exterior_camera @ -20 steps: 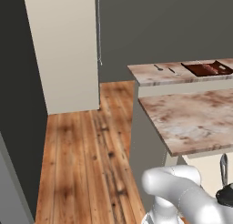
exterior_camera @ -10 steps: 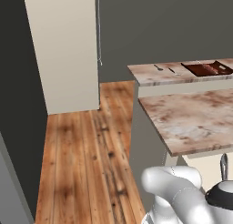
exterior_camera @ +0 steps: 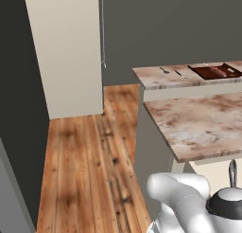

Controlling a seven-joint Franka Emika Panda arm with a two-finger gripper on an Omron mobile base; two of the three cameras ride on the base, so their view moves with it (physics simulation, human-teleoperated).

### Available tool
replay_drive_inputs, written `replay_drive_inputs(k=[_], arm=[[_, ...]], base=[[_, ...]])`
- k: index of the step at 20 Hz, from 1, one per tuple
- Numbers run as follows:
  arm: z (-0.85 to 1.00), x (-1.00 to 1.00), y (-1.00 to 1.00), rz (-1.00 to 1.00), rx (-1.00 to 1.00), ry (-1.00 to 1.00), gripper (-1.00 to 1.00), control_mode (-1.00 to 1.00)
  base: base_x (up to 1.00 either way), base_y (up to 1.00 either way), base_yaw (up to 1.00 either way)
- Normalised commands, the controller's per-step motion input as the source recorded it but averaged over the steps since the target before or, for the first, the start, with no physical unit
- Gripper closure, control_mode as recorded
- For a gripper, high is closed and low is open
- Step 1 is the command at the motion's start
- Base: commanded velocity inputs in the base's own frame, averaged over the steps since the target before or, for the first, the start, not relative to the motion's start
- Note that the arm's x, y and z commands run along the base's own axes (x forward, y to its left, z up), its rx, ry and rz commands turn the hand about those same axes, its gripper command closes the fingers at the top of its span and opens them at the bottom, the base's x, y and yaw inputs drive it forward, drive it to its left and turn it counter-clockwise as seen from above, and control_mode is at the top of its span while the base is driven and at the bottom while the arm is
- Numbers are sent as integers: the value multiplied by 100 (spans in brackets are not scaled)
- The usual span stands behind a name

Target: Take the tongs from the drawer on the right and place them on the dining counter next to the tray containing the kebab skewer.

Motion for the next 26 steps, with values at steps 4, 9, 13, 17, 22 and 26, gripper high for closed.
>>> replay_drive_inputs(k=[4,9,13,17,22,26], arm=[[0,60,4,18,0,-2,-100,-100],[0,70,3,16,0,0,-100,-100],[0,56,2,13,0,0,-100,-100],[0,12,8,7,0,-8,-100,-100],[0,2,13,13,0,-5,-100,-100],[-6,10,16,16,0,0,-100,-100]], base=[[0,0,0],[0,0,0],[0,0,0],[0,0,0],[0,0,0],[0,0,0]])
